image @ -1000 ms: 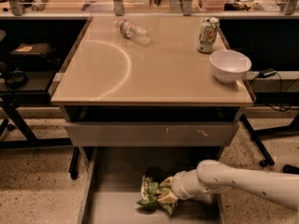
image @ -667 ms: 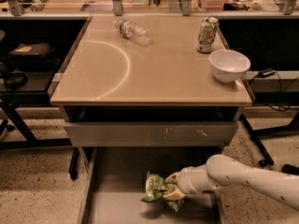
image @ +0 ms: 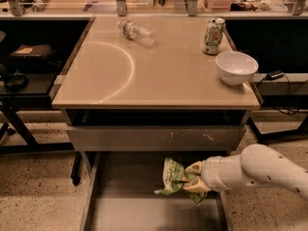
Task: Pick green jalapeno chip bag from middle drawer and place on counter
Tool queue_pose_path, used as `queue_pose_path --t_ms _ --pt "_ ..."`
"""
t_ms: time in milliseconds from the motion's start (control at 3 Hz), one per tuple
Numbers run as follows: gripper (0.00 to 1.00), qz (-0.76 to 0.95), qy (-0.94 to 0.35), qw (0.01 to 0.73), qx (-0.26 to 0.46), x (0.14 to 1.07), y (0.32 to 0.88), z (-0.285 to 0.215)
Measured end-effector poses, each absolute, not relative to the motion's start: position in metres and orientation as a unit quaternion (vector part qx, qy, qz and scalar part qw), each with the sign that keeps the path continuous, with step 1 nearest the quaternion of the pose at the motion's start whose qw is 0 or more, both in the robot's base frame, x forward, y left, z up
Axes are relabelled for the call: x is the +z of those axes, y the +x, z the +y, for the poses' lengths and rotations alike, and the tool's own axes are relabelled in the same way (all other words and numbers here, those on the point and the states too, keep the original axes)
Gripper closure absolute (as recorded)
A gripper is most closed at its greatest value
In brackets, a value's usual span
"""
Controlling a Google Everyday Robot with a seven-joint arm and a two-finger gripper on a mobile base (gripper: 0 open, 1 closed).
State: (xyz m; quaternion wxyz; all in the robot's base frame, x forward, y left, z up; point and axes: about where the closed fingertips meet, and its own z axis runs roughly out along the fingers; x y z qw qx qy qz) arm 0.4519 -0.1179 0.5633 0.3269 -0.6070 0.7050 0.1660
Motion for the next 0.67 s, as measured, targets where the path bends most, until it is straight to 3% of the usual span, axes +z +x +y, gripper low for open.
queue_pose_path --t_ms 333,667 --pt "1.00 0.694 -0.629 0.332 0.113 0.6595 0.4567 -0.1301" --pt "1.00 0.694 -0.629 0.332 0.113 0.6587 0.4568 -0.1300"
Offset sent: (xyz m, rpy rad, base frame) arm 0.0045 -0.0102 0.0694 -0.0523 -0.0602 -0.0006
